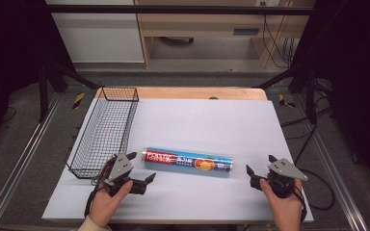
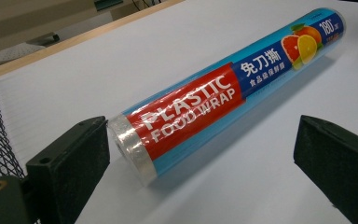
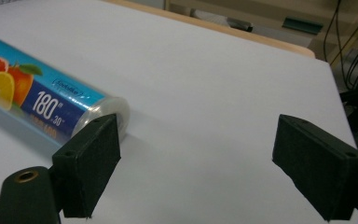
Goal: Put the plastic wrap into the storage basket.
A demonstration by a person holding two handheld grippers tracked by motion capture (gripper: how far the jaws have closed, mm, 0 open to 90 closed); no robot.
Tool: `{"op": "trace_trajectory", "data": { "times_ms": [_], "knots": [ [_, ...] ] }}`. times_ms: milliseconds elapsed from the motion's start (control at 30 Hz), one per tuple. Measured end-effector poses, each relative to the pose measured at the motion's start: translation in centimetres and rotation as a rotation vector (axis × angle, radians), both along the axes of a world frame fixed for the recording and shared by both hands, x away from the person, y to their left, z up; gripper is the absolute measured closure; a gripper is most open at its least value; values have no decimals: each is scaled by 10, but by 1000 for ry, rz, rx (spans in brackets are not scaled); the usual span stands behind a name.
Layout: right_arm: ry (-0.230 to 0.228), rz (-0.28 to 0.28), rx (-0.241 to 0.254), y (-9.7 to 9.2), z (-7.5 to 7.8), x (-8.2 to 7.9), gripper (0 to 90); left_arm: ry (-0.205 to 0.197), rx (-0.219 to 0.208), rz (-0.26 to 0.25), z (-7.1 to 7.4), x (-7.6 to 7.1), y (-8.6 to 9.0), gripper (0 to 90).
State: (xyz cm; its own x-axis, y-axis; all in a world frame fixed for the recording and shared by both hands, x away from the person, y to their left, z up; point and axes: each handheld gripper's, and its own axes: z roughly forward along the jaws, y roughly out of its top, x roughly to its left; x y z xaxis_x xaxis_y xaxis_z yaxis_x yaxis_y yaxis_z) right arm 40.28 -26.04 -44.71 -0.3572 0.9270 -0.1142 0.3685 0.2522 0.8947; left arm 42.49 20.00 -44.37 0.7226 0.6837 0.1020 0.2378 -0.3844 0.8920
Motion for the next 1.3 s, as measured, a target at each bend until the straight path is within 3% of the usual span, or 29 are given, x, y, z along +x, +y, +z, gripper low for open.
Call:
{"op": "trace_trajectory", "data": {
  "times_ms": [267,333,467,533,633,833,1033,1167,1267,1300],
  "knots": [
    [56,74,-32,12,4,3,134,23,9,-46,-1,-3,2,33],
    [96,133,-71,22,13,8,70,44,11,-64,-3,-6,2,34],
    [123,219,-126,35,24,15,48,37,30,-85,-3,-8,-1,33],
    [137,304,-192,49,37,25,53,38,44,-96,-3,-8,-3,33],
    [146,386,-255,63,50,35,93,46,62,-106,-5,-8,-5,32],
    [153,486,-311,85,62,58,88,48,72,-123,-5,-9,-8,33],
    [197,581,-312,110,53,83,83,56,86,-143,-6,-10,-9,33],
    [255,650,-363,128,35,93,103,53,95,-155,-6,-10,-10,33],
    [273,682,-381,133,28,97,115,55,98,-164,-6,-10,-11,33],
    [300,699,-380,137,22,100,120,57,98,-167,-6,-10,-11,33]
  ]
}}
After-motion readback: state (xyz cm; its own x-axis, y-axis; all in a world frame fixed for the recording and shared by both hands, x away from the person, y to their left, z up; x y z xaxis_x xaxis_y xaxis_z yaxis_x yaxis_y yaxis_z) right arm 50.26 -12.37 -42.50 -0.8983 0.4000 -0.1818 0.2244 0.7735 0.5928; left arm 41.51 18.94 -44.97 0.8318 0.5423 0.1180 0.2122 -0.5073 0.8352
